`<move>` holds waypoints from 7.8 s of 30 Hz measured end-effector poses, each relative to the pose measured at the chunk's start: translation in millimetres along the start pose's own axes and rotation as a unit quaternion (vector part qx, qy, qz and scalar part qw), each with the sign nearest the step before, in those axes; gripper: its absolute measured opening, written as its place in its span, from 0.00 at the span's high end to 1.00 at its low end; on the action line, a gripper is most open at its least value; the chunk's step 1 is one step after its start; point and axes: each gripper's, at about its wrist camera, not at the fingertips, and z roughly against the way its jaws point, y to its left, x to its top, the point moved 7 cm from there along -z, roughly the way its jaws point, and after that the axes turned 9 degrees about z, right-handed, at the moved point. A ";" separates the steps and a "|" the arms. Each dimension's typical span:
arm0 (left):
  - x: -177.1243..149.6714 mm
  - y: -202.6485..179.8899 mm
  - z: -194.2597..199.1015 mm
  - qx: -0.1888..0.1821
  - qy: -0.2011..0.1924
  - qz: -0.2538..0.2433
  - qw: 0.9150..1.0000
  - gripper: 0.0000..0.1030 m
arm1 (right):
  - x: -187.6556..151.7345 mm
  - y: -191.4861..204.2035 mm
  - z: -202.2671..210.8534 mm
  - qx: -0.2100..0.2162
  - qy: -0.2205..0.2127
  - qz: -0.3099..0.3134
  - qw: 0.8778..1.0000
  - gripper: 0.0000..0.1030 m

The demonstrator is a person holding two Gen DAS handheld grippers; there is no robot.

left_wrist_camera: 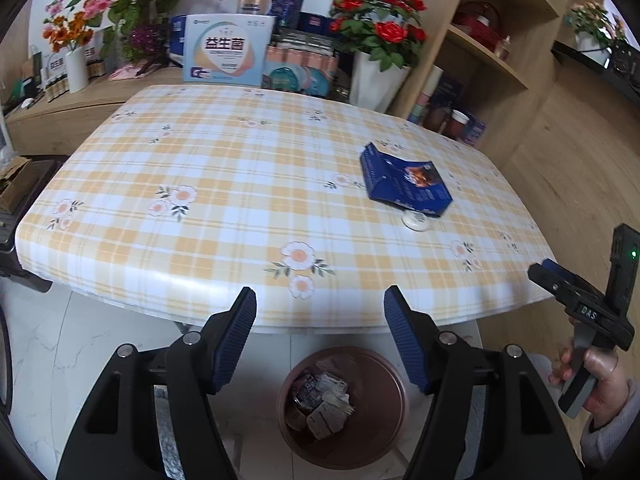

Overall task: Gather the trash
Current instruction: 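Lower the plastic strip over the bin and open the left gripper, then reach the left gripper to the blue Luckin coffee bag and grasp it, then grasp the white round disc with the right gripper while the left holds the coffee bag, then carry the white disc over the bin and open the right gripper while the left carries the bag, then open the left gripper over the bin to drop the coffee bag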

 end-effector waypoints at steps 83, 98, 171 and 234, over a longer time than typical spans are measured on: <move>150.5 -81.8 -186.4 -0.133 0.009 0.144 0.981 0.88 | 31.6 -63.4 -141.2 -0.001 0.089 0.038 0.995 0.06; 156.9 20.4 -115.4 -0.053 -0.016 0.124 0.991 0.88 | 43.4 18.6 -194.3 0.058 0.143 0.123 0.980 0.33; 127.8 26.0 -78.1 -0.086 -0.021 0.121 0.989 0.88 | 53.6 42.4 -209.5 0.015 0.156 0.088 0.984 0.60; 6.9 -65.8 31.1 -0.122 0.014 0.015 0.992 0.88 | 41.4 -11.5 69.0 -0.047 -0.065 0.022 0.997 0.05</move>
